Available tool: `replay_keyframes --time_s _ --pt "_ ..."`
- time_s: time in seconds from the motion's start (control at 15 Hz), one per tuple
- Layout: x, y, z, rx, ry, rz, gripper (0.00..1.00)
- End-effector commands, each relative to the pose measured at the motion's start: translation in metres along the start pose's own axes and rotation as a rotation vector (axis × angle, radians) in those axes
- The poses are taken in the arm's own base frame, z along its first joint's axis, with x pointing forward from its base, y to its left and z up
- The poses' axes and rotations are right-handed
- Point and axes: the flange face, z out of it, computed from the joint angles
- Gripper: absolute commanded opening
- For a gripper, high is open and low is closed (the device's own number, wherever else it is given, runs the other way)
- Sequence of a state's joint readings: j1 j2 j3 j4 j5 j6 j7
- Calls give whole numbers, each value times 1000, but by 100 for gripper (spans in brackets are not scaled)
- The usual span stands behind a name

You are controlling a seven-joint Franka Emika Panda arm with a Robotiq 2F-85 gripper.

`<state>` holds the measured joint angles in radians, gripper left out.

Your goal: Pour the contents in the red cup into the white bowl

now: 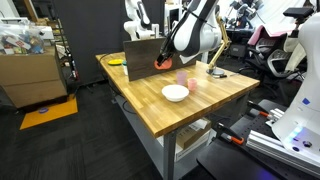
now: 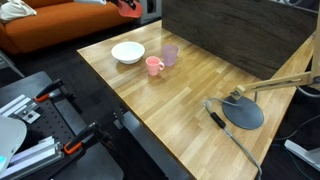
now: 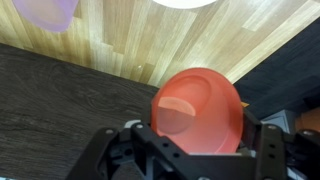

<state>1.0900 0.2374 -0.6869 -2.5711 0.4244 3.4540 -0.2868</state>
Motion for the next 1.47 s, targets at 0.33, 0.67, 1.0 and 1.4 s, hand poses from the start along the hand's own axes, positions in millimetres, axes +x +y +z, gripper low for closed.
replay_keyframes --time_s 0.33,0.67,1.0,1.4 --pt "36 14 -9 -32 78 41 55" --pt "39 15 -19 -49 92 51 55" --pt "43 13 -31 -74 117 70 55" --pt "21 12 -45 -108 99 99 55"
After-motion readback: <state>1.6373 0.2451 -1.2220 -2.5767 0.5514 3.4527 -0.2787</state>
